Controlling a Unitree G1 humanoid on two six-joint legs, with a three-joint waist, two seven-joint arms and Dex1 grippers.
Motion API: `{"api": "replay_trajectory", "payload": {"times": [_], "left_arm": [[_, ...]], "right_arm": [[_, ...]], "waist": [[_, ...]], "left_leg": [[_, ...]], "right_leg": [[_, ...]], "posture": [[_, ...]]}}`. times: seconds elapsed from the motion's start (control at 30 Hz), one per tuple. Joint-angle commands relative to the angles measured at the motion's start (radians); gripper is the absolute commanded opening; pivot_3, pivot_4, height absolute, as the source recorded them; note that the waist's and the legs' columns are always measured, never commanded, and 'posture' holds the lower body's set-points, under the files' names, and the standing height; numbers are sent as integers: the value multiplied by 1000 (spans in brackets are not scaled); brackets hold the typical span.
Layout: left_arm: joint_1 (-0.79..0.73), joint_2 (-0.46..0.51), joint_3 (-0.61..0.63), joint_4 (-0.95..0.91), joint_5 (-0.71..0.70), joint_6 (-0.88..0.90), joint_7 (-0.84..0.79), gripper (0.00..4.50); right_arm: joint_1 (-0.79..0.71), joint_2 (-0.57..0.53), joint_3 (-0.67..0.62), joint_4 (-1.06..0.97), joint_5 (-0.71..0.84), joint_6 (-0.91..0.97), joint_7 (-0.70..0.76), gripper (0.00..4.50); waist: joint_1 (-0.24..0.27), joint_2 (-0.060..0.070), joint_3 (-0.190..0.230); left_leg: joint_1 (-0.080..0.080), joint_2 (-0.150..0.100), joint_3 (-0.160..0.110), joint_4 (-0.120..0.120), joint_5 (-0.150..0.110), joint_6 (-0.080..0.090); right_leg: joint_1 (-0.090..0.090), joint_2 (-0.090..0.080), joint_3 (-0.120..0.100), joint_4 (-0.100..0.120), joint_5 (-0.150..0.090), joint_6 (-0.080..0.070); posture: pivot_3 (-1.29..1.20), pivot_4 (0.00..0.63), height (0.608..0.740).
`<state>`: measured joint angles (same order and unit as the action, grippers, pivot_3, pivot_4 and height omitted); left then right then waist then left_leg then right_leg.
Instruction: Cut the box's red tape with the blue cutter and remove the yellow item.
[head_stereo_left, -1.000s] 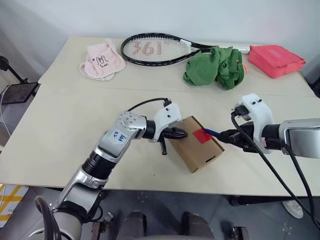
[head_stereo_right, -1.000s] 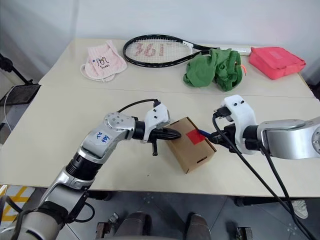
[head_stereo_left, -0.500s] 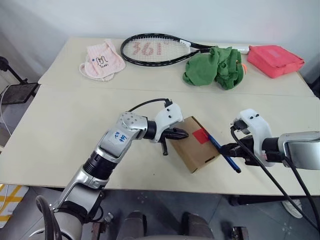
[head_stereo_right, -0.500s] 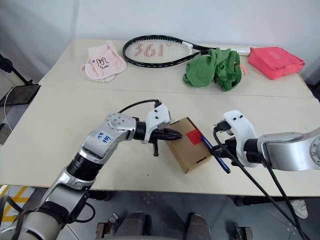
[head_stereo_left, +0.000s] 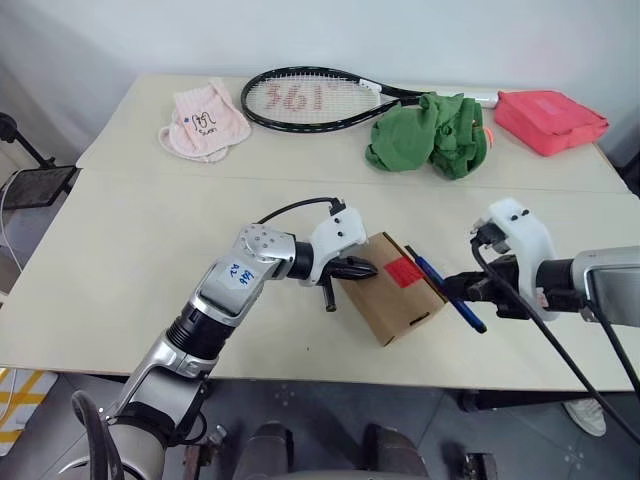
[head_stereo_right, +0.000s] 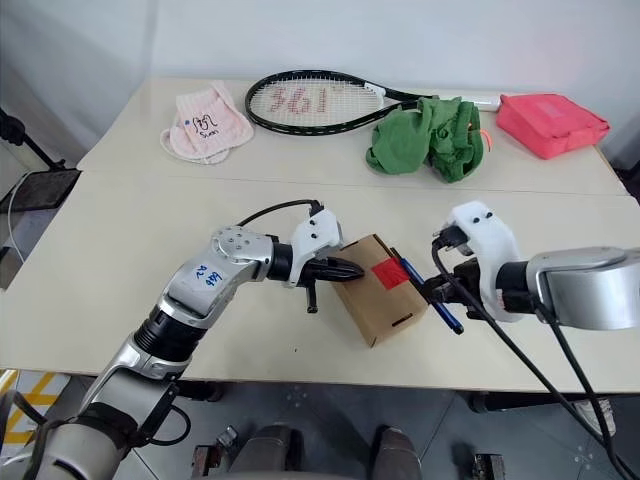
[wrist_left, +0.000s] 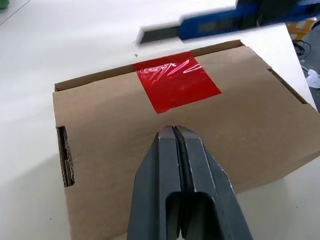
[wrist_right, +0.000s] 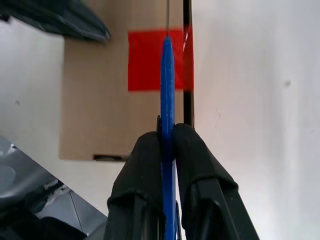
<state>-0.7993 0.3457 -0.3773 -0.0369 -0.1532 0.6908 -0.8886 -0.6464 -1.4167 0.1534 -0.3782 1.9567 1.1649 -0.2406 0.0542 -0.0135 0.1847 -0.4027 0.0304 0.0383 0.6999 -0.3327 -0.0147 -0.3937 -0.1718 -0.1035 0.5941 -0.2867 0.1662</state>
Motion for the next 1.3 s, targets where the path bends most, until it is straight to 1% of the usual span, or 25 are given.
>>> {"api": "replay_trajectory", "payload": {"times": [0.03,0.17,0.37,0.8,1.17,1.3], "left_arm": [[21,-8,-35,-3,5,19,-4,0],[25,-12,-32,-8,7,21,1,0],[41,-16,-33,-29,7,28,10,0],[55,-34,-46,-50,6,28,24,0],[56,-43,-39,-43,5,15,41,0],[61,-42,-15,-45,-12,-22,29,0]], "right_arm": [[-84,-9,23,46,16,55,16,111],[-165,57,59,137,16,73,-17,111],[-231,53,121,150,16,146,-46,111],[-221,31,150,149,16,185,-1,111],[-267,66,195,177,16,201,-31,111],[-281,76,181,165,16,196,-44,111]], "waist": [[-1,0,0],[-1,0,0],[-1,0,0],[0,0,0],[0,0,0],[0,0,0]], "left_leg": [[0,0,0,0,0,0],[0,0,0,0,0,0],[0,0,0,0,0,0],[0,0,0,0,0,0],[0,0,0,0,0,0],[0,0,0,0,0,0]], "right_leg": [[0,0,0,0,0,0],[0,0,0,0,0,0],[-1,0,0,0,0,0],[0,0,0,0,0,0],[0,0,0,0,0,0],[-1,0,0,0,0,0]], "posture": [[0,150,740],[0,150,740],[0,150,740],[0,150,740],[0,150,740],[0,150,740]]}}
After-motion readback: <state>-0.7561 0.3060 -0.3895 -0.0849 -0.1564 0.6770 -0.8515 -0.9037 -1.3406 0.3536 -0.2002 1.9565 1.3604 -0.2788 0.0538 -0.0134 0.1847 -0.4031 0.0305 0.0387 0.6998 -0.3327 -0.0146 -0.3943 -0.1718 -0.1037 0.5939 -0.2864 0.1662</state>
